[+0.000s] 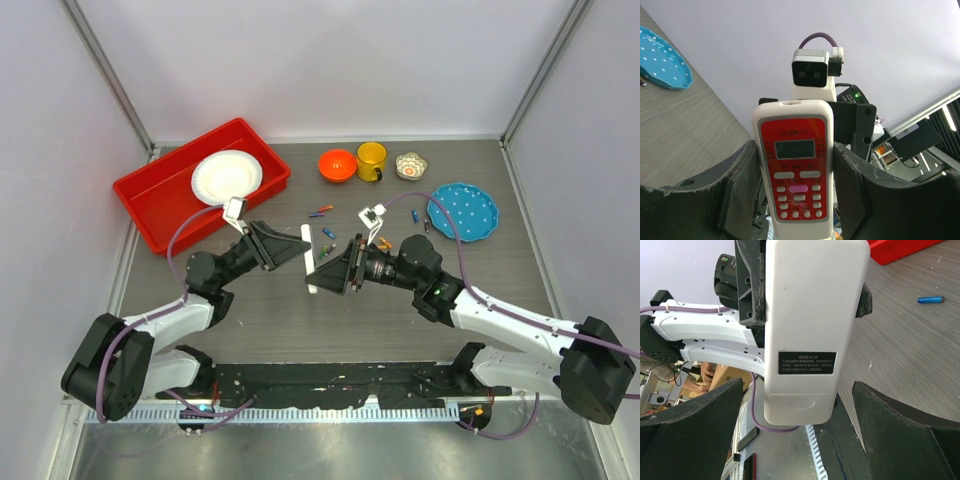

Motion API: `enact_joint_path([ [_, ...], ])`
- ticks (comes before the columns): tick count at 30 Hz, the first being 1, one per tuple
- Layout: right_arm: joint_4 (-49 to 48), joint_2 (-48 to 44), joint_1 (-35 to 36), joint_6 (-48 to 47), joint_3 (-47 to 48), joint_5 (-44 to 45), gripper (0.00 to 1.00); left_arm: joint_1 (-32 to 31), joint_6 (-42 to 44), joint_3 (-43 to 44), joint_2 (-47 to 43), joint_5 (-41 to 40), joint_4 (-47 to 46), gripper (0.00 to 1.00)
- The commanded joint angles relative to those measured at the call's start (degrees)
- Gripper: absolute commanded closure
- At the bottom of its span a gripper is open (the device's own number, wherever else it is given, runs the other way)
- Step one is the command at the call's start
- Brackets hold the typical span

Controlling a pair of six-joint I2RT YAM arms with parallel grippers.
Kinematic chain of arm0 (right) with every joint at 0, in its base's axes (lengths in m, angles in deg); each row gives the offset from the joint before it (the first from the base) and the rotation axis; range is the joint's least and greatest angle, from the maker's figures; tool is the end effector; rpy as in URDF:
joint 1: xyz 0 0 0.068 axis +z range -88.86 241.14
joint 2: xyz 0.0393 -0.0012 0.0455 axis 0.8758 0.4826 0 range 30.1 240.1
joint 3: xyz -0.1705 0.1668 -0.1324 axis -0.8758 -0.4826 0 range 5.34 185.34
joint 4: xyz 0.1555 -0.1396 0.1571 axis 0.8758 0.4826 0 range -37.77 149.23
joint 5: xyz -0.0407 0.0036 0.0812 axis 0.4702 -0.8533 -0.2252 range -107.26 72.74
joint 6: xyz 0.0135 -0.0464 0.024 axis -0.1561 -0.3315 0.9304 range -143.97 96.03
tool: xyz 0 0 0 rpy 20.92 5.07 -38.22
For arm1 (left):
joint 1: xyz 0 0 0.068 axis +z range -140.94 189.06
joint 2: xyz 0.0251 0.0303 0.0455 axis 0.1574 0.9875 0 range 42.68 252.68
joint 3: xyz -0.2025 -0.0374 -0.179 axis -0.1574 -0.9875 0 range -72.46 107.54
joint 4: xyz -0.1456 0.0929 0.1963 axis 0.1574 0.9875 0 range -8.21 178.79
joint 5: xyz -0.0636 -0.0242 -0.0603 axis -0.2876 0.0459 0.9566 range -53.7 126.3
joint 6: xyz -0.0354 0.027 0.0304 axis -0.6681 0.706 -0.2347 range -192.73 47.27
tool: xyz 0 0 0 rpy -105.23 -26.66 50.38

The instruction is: Load the batteries into the remote control

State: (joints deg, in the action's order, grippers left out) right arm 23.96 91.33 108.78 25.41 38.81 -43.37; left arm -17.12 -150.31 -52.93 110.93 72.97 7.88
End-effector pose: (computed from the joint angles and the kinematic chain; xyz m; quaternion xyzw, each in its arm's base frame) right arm 0.1527 0.1905 0.2848 -0.1500 0.6882 0.6236 0.3392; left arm 0.1896 -0.1169 0.2579 0.0187 0.5736 -0.7345 0.3621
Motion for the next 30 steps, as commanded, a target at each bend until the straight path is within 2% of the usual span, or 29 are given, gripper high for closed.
enact_joint_path([
  [1,-3.02,1.17,1.05,-1.49,2.83,1.5,0.04,-0.28,0.68,1.74,-0.48,-0.89,-14.68,1.0],
  [4,-3.81,1.96,1.05,-1.57,2.65,1.76,0.07,-0.28,0.59,1.65,-0.66,-0.98,-14.6,1.0],
  [16,-7.5,2.93,1.05,-1.22,0.98,0.36,0.38,-0.63,-0.46,1.56,-0.75,-0.89,-14.68,1.0],
  [21,-9.43,3.02,1.05,-0.78,0.45,-1.84,0.6,-0.63,-1.87,1.92,0.57,-0.54,-14.68,1.0],
  [22,-9.52,2.93,1.05,-0.96,0.28,-2.36,0.64,-0.63,-2.31,2.09,0.83,-0.37,-14.68,0.95],
  [24,-8.82,2.49,1.05,-1.13,0.19,-2.89,0.8,-0.55,-2.92,2.53,1.71,-0.1,-14.68,0.83],
  [25,-8.3,2.14,1.05,-2.0,0.1,-3.24,0.88,-0.63,-3.27,2.79,1.97,0.16,-14.68,0.63],
  [26,-6.72,1.09,1.05,-2.62,0.1,-3.25,0.99,-0.55,-3.89,3.23,2.15,0.86,-14.68,0.55],
  [30,-1.09,-1.64,1.05,-5.7,0.8,-3.42,0.99,-0.55,-4.33,3.59,2.42,0.86,-14.16,0.33],
])
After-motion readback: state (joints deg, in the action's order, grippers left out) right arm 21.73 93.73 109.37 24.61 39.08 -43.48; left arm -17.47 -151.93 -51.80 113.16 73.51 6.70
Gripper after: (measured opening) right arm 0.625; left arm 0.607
